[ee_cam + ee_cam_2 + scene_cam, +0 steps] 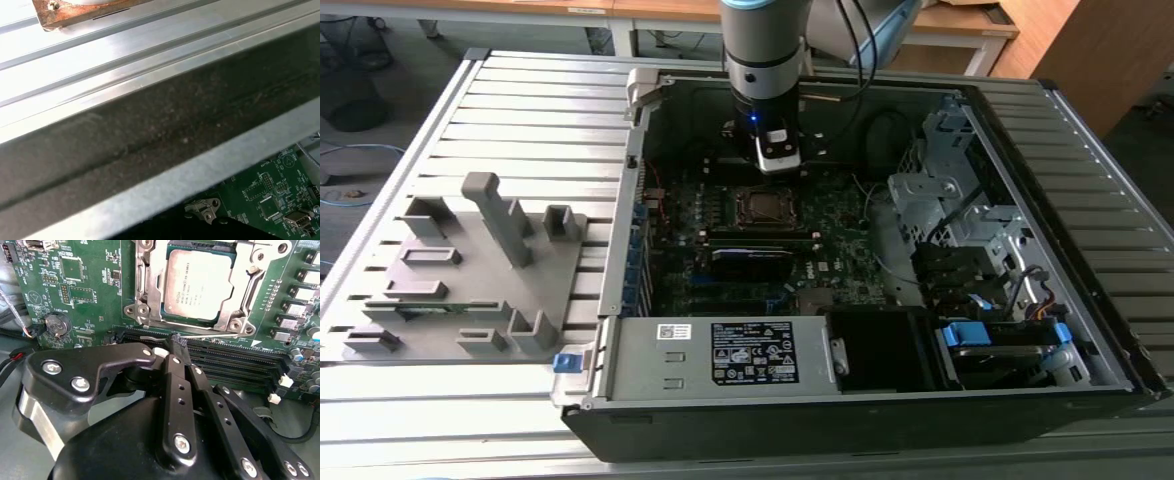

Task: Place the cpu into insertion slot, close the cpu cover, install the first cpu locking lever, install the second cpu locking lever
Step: 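Install the first cpu locking lever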

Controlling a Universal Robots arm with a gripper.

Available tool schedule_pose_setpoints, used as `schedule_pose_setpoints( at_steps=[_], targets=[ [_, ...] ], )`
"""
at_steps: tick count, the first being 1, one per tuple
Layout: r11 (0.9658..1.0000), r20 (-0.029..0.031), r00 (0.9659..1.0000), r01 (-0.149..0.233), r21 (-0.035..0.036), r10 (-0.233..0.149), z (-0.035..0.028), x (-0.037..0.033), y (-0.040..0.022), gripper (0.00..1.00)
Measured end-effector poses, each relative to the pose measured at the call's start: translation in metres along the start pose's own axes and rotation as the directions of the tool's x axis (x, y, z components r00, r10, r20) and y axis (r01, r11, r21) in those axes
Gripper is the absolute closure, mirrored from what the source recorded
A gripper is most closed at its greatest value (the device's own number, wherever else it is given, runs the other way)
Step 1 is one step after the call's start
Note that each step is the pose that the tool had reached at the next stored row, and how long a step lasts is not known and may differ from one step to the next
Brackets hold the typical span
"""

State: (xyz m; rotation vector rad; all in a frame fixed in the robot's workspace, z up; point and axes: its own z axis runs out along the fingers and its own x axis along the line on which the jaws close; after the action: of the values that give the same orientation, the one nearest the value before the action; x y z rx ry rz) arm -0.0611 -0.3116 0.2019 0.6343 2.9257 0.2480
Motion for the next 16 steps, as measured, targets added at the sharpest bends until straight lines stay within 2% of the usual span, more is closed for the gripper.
schedule_pose_setpoints(
  at_steps=[2,6,16],
  targets=[
    [1.0,0.002,1.0,0.0,-0.001,0.0,0.0002,0.0006,-0.0003,0.89],
    [1.0,0.01,0.9999,0.002,-0.0045,-0.001,0.0012,0.0016,-0.0005,0.89],
    [1.0,0.0114,0.9999,0.002,-0.0054,-0.002,0.0019,0.0029,0.0012,0.89]
  ],
)
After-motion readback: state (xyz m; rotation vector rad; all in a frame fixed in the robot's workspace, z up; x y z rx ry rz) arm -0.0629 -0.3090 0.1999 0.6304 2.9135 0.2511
